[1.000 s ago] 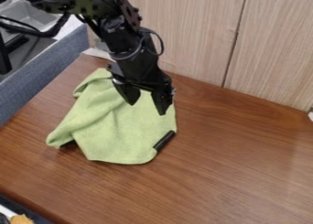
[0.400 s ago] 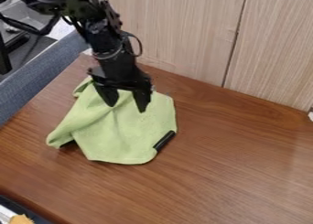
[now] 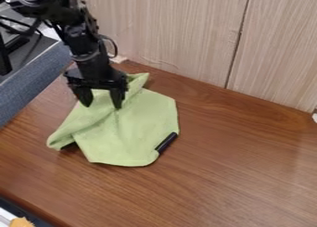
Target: Unfold the cloth from left to right
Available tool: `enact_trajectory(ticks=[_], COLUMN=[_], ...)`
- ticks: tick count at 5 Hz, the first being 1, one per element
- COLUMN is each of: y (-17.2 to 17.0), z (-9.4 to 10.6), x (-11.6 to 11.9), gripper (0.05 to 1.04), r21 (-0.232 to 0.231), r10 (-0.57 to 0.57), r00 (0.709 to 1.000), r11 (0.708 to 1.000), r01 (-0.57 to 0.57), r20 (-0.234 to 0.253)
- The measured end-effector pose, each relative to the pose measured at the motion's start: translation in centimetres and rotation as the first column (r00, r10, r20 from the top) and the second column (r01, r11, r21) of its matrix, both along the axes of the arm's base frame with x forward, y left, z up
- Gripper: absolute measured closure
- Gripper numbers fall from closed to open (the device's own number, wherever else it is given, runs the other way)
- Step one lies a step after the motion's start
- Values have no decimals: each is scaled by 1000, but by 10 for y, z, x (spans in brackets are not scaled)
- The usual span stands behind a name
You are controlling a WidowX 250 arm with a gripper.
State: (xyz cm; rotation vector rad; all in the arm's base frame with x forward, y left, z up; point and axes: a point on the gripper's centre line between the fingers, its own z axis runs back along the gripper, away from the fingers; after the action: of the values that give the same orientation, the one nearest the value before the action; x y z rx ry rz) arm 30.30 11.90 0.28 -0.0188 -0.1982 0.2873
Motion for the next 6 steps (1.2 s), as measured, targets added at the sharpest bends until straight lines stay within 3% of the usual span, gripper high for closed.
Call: enact_trajectory(ticks=[1, 3, 5, 6], y=[11, 4, -41, -87], z=[-18, -32, -31, -30], x=[-7, -7, 5, 5], gripper=[83, 82, 82, 83], r21=[24, 16, -40, -75], r10=[58, 22, -48, -162], r00=[997, 996, 998, 986], r11=[998, 1000, 998, 985], r01=[-57, -21, 47, 158], r20=[-49, -82, -43, -40])
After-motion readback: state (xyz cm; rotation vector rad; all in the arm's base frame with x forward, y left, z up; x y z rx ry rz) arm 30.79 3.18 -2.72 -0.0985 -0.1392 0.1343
